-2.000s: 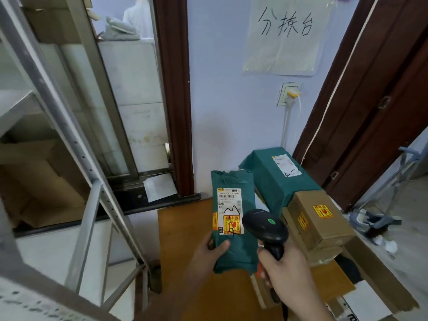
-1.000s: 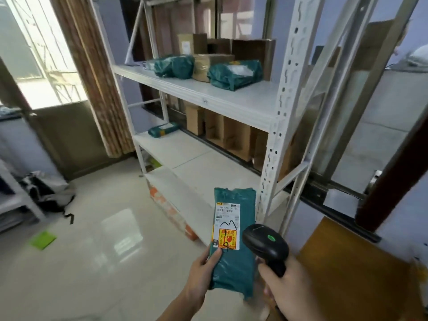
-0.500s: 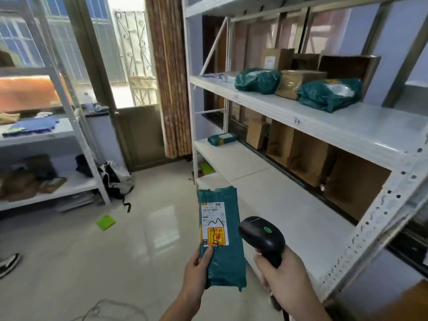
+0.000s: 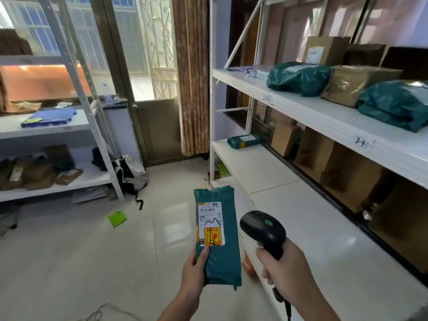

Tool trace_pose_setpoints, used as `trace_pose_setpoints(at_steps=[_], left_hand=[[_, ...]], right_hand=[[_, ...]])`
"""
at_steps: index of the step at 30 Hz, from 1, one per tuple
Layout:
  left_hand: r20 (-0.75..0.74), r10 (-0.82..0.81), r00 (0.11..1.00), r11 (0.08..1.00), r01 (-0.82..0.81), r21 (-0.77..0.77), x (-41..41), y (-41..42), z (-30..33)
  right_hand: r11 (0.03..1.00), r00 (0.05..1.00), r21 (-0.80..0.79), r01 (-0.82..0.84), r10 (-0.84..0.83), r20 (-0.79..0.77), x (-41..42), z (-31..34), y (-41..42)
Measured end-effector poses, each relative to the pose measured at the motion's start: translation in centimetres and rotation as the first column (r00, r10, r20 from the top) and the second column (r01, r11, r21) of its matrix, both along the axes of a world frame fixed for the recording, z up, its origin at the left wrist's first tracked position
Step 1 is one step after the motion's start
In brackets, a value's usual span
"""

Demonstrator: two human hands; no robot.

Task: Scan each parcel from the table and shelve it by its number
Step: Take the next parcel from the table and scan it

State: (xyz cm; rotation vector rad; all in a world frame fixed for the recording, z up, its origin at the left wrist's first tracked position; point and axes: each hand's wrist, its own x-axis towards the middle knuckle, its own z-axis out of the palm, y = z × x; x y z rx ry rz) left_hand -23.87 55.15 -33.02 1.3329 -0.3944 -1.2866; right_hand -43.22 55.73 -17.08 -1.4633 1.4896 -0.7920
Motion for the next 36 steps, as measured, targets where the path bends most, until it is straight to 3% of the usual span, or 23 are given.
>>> trace_pose_setpoints(at_steps=[7,16,27,36], left_hand=[[0.017,0.094,0.995,0.996,-0.094,-0.013,1.9,-9.1,0.9],[0.035,0.097,0.995,0.995,-0.097,-0.021,8.1,-19.7,0.3],[0.039,-0.036,0.999,0.999,0.035,0.041,21.0,-35.5,0.7],[0.042,-0.185,0.982,0.983,0.184,0.024,23.6,-48.9,0.9]], right_hand=[[0.998,0.998,0.029,-0.058,0.058,0.006,1.8,0.8,-9.5],[0.997,0.997,0.039,-0.07,0.071,-0.041,8.4,0.5,-21.0],[0.999,0.998,0.026,0.034,-0.033,-0.05,18.5,0.9,-34.7],[0.99,0.989,-0.021,0.141,-0.141,-0.043,21.3,0.7,-46.0]])
